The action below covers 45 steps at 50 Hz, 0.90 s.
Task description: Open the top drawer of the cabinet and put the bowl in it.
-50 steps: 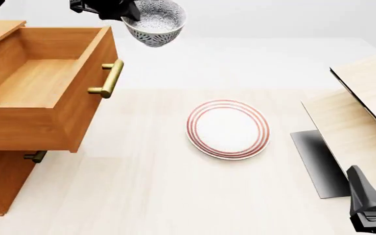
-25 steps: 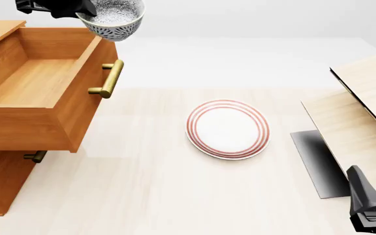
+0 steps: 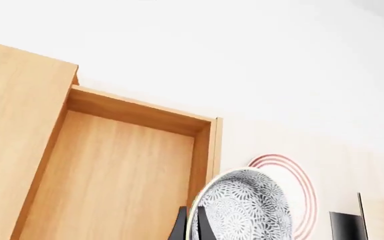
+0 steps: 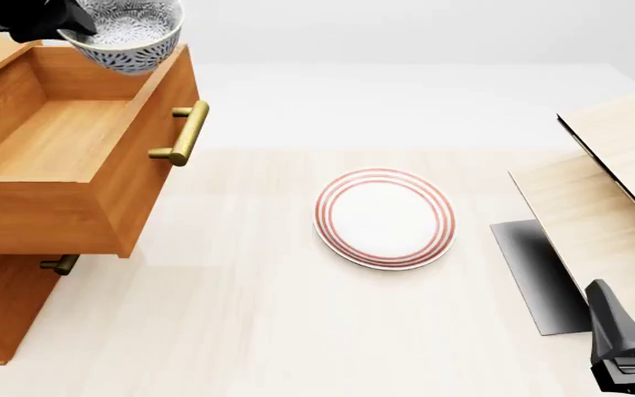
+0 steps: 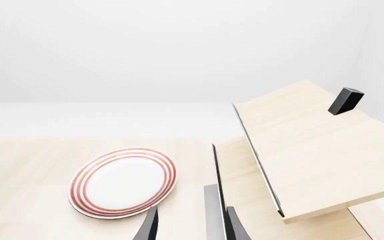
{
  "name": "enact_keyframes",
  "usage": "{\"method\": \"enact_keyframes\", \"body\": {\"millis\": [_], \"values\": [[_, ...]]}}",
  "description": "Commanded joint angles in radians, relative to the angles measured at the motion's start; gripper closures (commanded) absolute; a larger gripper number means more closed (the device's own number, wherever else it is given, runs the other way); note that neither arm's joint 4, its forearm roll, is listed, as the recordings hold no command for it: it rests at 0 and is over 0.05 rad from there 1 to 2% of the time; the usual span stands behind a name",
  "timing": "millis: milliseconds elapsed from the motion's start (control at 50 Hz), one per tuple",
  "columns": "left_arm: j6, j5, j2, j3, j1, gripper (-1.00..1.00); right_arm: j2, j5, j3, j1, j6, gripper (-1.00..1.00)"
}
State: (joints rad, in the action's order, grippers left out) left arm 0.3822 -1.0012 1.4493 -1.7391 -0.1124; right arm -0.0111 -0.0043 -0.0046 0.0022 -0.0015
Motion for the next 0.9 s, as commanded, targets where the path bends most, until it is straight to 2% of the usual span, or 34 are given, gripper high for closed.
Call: {"method": "enact_keyframes", "body": {"millis": [20, 620, 900], "values": [[0.012, 0.030, -0.059, 0.082, 0.059, 1.00, 0.001, 0.001, 0.001, -0.001, 0.001, -1.00], [0.067, 0.135, -0.151, 0.291, 0.165, 1.00, 0.001, 0.001, 0.001, -0.001, 0.000, -1.00], [0.081, 0.177, -0.153, 0.335, 0.207, 1.00, 0.001, 0.001, 0.001, -0.001, 0.000, -1.00]]}}
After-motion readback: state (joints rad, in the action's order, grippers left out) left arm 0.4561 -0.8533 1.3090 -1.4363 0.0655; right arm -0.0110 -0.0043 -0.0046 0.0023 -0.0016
